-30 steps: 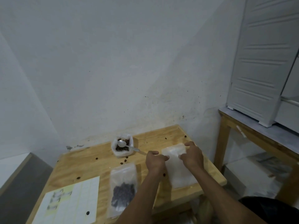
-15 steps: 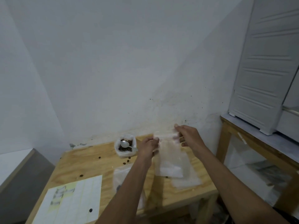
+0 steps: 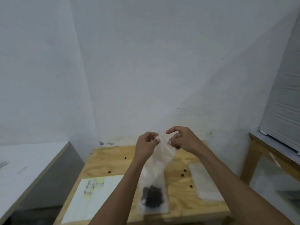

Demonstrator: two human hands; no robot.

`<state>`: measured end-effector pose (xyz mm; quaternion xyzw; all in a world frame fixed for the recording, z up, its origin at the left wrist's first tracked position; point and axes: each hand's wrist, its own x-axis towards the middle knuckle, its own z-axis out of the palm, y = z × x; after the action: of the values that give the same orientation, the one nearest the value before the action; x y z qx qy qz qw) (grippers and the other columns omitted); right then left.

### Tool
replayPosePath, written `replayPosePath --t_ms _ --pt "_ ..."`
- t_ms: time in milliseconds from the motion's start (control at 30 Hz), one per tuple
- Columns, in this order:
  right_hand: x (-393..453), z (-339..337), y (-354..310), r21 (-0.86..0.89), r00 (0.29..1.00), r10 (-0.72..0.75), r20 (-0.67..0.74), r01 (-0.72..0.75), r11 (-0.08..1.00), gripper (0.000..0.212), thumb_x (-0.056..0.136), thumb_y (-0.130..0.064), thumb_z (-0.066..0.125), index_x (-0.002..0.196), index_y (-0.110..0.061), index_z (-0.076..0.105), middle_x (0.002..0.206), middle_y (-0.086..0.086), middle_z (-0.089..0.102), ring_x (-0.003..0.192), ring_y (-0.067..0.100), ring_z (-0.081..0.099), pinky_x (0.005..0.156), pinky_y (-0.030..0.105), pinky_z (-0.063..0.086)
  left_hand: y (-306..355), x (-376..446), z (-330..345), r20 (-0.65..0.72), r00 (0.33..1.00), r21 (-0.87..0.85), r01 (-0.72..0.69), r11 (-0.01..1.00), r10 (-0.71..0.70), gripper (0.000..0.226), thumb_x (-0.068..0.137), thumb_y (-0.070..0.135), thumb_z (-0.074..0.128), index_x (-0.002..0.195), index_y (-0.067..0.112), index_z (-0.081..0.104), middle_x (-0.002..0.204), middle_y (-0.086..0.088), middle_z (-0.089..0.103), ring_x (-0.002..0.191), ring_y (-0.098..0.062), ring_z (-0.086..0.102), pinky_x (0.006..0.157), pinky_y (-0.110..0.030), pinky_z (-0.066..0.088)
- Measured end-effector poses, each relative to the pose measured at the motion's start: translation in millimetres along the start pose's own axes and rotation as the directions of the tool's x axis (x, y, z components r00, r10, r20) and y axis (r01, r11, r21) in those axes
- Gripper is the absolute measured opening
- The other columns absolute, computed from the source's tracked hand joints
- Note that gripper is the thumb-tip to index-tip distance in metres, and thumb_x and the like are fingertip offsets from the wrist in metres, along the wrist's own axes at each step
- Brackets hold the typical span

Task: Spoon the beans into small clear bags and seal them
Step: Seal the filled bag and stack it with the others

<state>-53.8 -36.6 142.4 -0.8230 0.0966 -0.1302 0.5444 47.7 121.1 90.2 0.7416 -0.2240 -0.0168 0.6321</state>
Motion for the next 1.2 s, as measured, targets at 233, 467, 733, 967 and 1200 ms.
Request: replayPosePath --t_ms 233,467,733,967,1200 --pt "12.0 36.0 -8.5 0.074 0.996 -0.060 -0.066 0.065 0.995 0.031 0.082 0.004 0.075 0.108 -0.010 0.065 0.076 0.011 0.076 0.069 0.022 0.070 0.067 0.036 0.059 20.2 -9.4 -16.8 -0.072 0.995 -0.053 -0.076 0.996 0.072 0.030 0.087 0.036 0.080 0.096 0.015 0.060 0.077 -0.009 0.071 0.065 -0.022 0.069 0.057 -0.035 0.055" --pt "16.3 48.2 -9.3 0.207 0.996 -0.065 -0.057 0.076 0.975 0.026 0.084 0.008 0.074 0.102 -0.007 0.062 0.079 0.021 0.074 0.066 0.023 0.069 0.061 0.029 0.057 19.9 -7.6 -35.0 0.031 1.000 -0.377 0.012 0.926 0.000 0.020 0.090 0.000 0.073 0.102 0.000 0.057 0.077 -0.025 0.065 0.070 -0.034 0.070 0.072 -0.048 0.064" --pt "16.0 55.0 -2.3 0.195 0.985 -0.071 -0.160 0.102 0.976 0.018 0.086 0.007 0.071 0.093 -0.006 0.062 0.075 0.014 0.073 0.067 0.026 0.069 0.069 0.039 0.062 11.6 -7.7 -35.2 0.034 0.998 -0.379 0.053 0.924 -0.043 0.013 0.087 -0.012 0.063 0.092 -0.004 0.072 0.081 -0.018 0.070 0.072 -0.029 0.071 0.074 -0.043 0.063" --pt "13.4 69.9 1.8 -0.197 0.952 -0.246 -0.184 0.209 0.958 0.018 0.088 -0.005 0.070 0.083 -0.022 0.074 0.077 -0.006 0.072 0.060 0.006 0.066 0.062 0.024 0.057 7.2 -2.5 -22.1 -0.068 0.994 -0.349 0.054 0.936 -0.083 0.015 0.085 -0.012 0.065 0.088 -0.002 0.076 0.091 -0.024 0.071 0.079 -0.033 0.073 0.075 -0.043 0.064" --pt "15.6 72.9 0.4 -0.135 0.962 -0.199 -0.185 0.176 0.975 0.021 0.086 -0.002 0.074 0.094 -0.020 0.082 0.082 -0.005 0.076 0.071 0.006 0.070 0.071 0.027 0.060 3.7 -5.8 -26.7 -0.054 0.991 -0.397 0.092 0.913 -0.123 0.014 0.086 -0.008 0.068 0.097 -0.001 0.073 0.090 -0.016 0.070 0.079 -0.027 0.075 0.071 -0.037 0.062"
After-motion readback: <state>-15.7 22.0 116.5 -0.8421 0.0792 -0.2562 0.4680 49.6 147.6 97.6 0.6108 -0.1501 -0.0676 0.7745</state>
